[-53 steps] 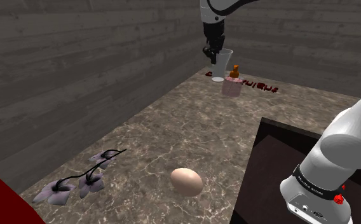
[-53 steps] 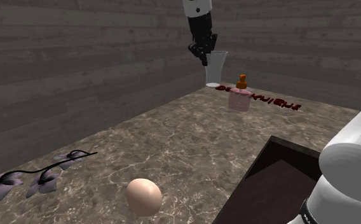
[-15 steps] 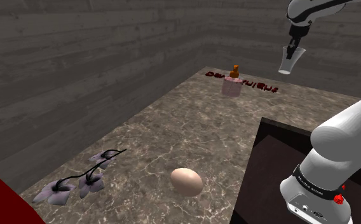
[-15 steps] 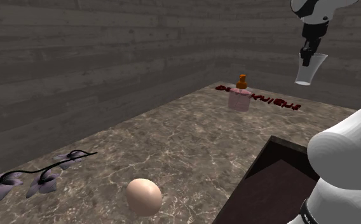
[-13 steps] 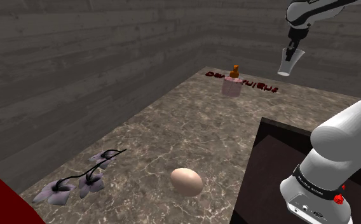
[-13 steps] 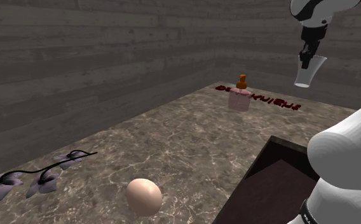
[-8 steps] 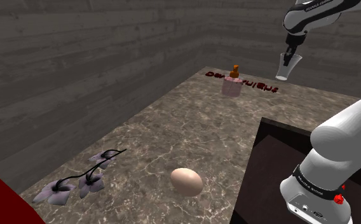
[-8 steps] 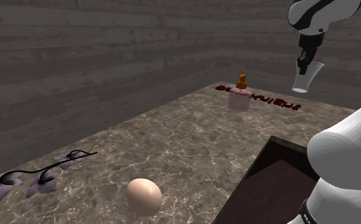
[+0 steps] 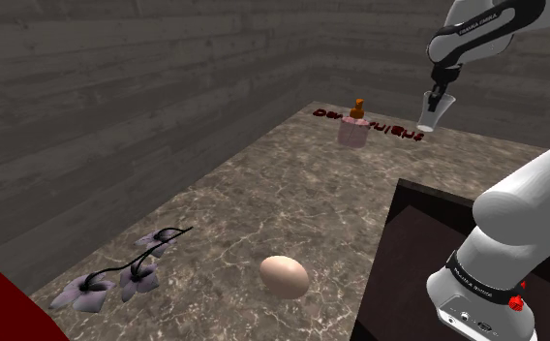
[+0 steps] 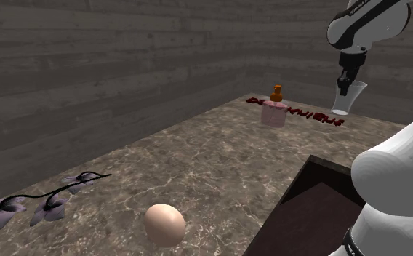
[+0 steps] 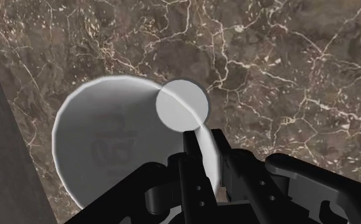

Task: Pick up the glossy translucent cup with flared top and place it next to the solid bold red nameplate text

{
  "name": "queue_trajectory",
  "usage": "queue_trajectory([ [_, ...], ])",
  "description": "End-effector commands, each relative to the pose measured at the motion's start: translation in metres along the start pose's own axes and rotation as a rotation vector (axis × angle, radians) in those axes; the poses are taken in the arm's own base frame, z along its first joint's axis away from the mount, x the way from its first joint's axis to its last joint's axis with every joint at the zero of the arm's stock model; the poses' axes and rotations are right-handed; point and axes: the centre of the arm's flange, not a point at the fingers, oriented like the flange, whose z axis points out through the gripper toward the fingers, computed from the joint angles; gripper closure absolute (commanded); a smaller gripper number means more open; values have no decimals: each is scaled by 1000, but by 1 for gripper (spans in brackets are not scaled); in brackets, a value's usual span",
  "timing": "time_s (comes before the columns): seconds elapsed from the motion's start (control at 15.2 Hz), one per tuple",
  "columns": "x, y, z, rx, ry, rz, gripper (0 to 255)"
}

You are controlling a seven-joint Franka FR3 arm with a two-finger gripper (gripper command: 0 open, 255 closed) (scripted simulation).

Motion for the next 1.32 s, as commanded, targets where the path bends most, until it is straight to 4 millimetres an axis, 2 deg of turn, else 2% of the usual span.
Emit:
queue_trajectory([
  [0.0, 1, -4, 11, -1, 1, 0, 255],
  [1.12, 1, -31, 96, -1, 1, 0, 255],
  [1.25, 1, -31, 96, -1, 1, 0, 255],
])
